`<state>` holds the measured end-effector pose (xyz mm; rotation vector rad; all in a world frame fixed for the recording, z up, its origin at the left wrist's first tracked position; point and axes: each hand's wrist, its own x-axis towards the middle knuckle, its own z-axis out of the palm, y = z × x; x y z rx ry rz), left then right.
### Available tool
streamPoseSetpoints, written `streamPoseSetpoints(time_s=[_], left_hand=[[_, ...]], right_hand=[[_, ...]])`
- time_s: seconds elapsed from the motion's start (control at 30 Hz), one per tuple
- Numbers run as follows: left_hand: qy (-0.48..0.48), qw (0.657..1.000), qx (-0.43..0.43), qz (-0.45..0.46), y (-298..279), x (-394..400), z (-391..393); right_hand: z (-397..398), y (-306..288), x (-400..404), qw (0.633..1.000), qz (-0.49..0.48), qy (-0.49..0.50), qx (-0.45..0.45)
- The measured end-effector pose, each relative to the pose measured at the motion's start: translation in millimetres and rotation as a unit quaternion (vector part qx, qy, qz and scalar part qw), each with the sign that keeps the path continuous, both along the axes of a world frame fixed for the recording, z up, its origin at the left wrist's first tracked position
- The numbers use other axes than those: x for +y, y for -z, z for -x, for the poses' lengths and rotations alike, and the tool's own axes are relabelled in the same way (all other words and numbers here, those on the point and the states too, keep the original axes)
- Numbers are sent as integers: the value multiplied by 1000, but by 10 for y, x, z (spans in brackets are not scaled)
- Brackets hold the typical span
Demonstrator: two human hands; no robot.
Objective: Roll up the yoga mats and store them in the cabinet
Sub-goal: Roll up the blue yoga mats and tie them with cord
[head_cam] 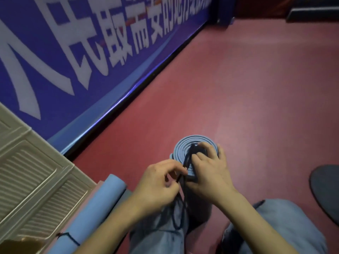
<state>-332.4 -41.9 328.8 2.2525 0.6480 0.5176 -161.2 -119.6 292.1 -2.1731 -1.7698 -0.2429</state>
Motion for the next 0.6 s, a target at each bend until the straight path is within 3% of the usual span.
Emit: streamPoseSetpoints(time_s=[0.13, 0.27, 0.43, 0.6], left_hand=[[34, 993, 23, -108, 88, -25, -122], [19, 996, 20, -87, 92, -134, -251], [24, 992, 12, -126, 170, -201, -389], [26, 979, 89, -180, 209, -239, -458]], right_hand=[[-68, 23, -238, 999, -26, 7, 19], [-151, 3, -406, 1000, 8, 14, 23], [-165, -136, -500, 997, 57, -9, 44], [-231, -230, -568, 992, 79, -13, 97]])
